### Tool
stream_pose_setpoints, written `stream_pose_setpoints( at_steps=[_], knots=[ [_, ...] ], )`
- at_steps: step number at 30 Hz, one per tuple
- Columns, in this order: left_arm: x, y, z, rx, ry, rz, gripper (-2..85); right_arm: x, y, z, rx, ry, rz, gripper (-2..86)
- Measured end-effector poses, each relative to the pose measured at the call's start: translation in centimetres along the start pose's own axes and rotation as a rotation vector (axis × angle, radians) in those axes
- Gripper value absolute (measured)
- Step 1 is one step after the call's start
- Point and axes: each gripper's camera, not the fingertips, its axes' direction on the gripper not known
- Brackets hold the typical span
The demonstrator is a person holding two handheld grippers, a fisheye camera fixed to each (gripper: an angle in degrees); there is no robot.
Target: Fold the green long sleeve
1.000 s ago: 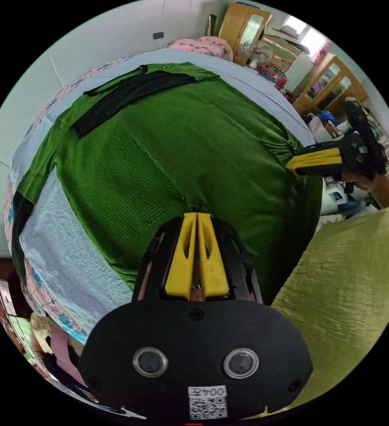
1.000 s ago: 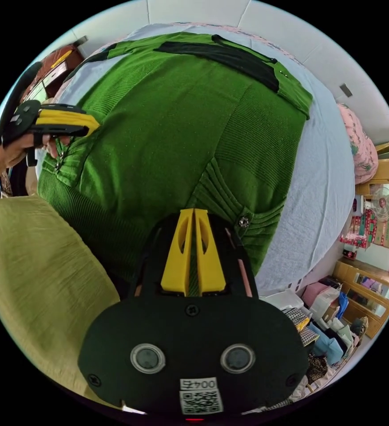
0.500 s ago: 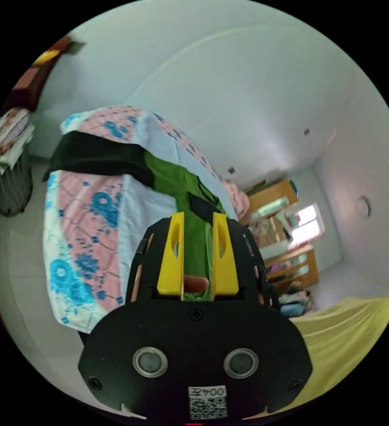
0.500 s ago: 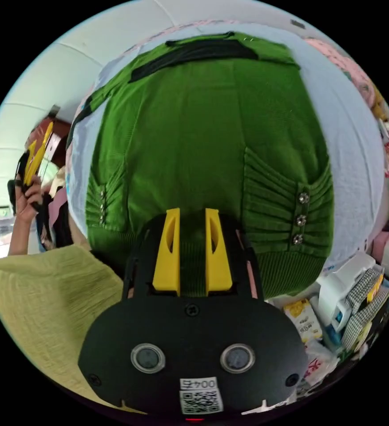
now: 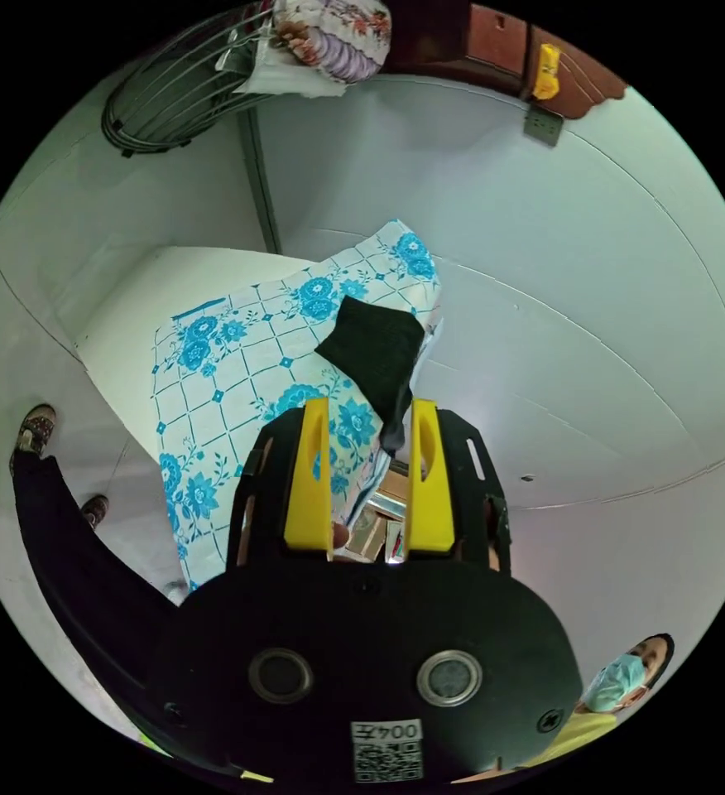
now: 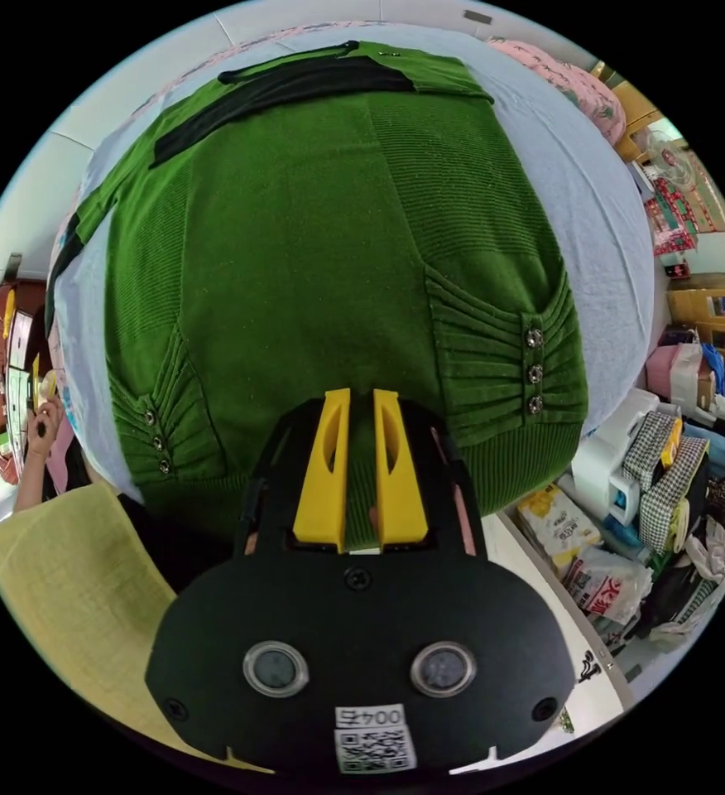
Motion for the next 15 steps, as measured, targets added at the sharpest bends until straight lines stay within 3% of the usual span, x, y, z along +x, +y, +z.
stream_pose_setpoints(
  at_steps=[9,15],
  knots=[
    [0.2,-5.0,2.2,-0.05,-0.009,-0.054,12.1,1.5,0.5,-0.1,0.029,-0.04,0.127,5.5],
    [-0.1,-4.4,2.5,0.082,0.002,-0.068,4.5,2.2,0.9,-0.2,0.04,-0.03,0.131,5.3]
  ],
)
